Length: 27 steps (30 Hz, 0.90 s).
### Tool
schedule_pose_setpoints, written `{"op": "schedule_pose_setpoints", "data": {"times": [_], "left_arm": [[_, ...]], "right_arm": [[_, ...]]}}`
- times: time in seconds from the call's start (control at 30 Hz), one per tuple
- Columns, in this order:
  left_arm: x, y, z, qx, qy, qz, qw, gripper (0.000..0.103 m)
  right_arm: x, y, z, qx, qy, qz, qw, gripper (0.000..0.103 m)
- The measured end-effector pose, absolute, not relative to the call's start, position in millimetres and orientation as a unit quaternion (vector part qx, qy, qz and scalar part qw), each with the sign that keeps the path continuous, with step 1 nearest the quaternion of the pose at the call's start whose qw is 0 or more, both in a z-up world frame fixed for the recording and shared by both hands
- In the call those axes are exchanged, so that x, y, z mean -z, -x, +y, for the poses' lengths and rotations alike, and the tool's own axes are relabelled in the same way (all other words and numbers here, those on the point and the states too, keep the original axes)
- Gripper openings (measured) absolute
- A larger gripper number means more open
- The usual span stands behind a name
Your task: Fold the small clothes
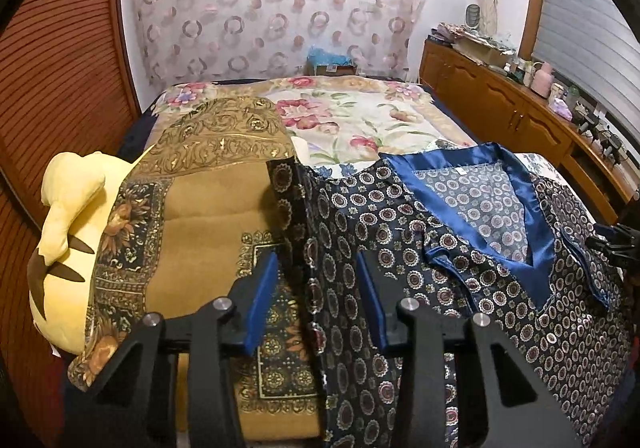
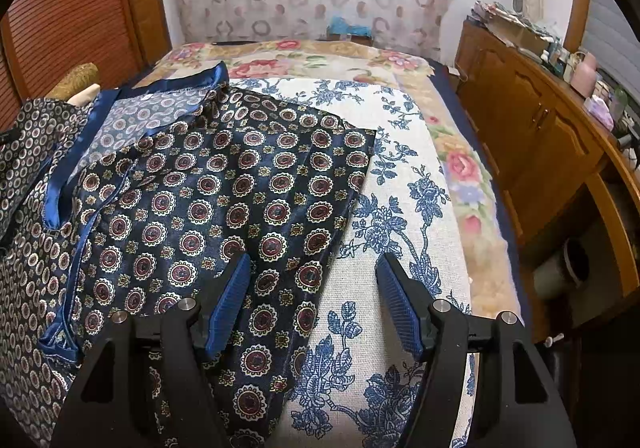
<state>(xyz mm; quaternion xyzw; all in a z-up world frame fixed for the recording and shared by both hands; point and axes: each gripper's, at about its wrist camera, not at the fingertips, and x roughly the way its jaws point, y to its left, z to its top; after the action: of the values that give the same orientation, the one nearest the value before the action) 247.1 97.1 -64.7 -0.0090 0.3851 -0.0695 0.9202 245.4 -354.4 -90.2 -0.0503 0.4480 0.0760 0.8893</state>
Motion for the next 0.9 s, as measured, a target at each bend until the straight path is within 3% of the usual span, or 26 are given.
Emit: {"op": "schedule_pose_setpoints", "data": {"times": [0.03, 0.07, 0.1, 0.13, 0.3, 0.63, 0.77, 0.83, 0.87, 0.9], "left_arm": [[65.2, -247.2, 96.7, 0.068, 0.007, 0.385, 0.920, 0.035], [65.7, -247.3, 96.4, 0.064, 0.005, 0.386, 0.920, 0.027], [65.4, -246.4, 96.1, 0.062, 0.006, 0.385, 0.921, 0.012], [64.4, -245.9, 94.9, 0.065, 0.008, 0.385, 0.921, 0.006], [56.1, -236.1, 81.8, 0.089, 0.003, 0.376, 0.922, 0.001], [39.4, -230.3, 71.1, 0.092, -0.013, 0.358, 0.929, 0.001], [38.7, -231.9, 78.9, 0.087, -0.006, 0.355, 0.931, 0.001], [39.7, -233.4, 81.6, 0.084, -0.006, 0.355, 0.931, 0.001], [40.4, -235.0, 82.5, 0.083, -0.004, 0.355, 0.931, 0.001], [40.8, -236.9, 84.5, 0.082, -0.001, 0.357, 0.931, 0.001]], "right_arm": [[90.2, -245.4, -354.3, -0.076, 0.050, 0.448, 0.889, 0.068], [90.2, -245.4, -354.3, -0.076, 0.050, 0.448, 0.889, 0.068], [90.2, -245.4, -354.3, -0.076, 0.050, 0.448, 0.889, 0.068], [90.2, -245.4, -354.4, -0.076, 0.051, 0.448, 0.889, 0.068], [90.1, -245.9, -354.0, -0.076, 0.050, 0.448, 0.889, 0.068], [88.0, -277.2, -353.9, -0.088, 0.038, 0.466, 0.880, 0.067], [87.7, -291.3, -351.7, -0.095, 0.041, 0.471, 0.876, 0.054], [85.8, -295.3, -345.6, -0.109, 0.042, 0.474, 0.873, 0.037], [85.0, -296.4, -343.7, -0.120, 0.039, 0.477, 0.870, 0.016], [84.1, -298.0, -338.5, -0.129, 0.044, 0.480, 0.867, 0.007]]}}
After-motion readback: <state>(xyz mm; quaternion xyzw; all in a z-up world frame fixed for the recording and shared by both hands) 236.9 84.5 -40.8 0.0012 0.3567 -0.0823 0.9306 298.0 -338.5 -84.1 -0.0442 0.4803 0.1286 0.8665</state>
